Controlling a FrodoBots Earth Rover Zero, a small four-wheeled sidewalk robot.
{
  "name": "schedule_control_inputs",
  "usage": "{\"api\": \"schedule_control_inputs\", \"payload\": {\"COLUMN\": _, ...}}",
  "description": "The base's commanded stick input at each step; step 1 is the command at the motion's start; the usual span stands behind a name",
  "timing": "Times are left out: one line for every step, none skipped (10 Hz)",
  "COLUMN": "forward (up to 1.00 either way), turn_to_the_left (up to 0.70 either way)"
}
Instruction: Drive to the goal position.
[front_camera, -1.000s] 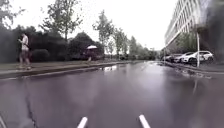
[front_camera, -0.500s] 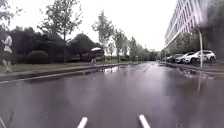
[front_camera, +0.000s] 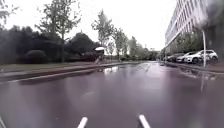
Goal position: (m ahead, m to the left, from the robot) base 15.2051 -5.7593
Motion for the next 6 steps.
{"api": "schedule_control_inputs", "payload": {"forward": 0.7, "turn_to_the_left": 0.0}}
{"api": "schedule_control_inputs", "payload": {"forward": 0.7, "turn_to_the_left": 0.0}}
{"api": "schedule_control_inputs", "payload": {"forward": 0.7, "turn_to_the_left": 0.0}}
{"api": "schedule_control_inputs", "payload": {"forward": 0.7, "turn_to_the_left": 0.0}}
{"api": "schedule_control_inputs", "payload": {"forward": 0.7, "turn_to_the_left": 0.0}}
{"api": "schedule_control_inputs", "payload": {"forward": 0.7, "turn_to_the_left": 0.0}}
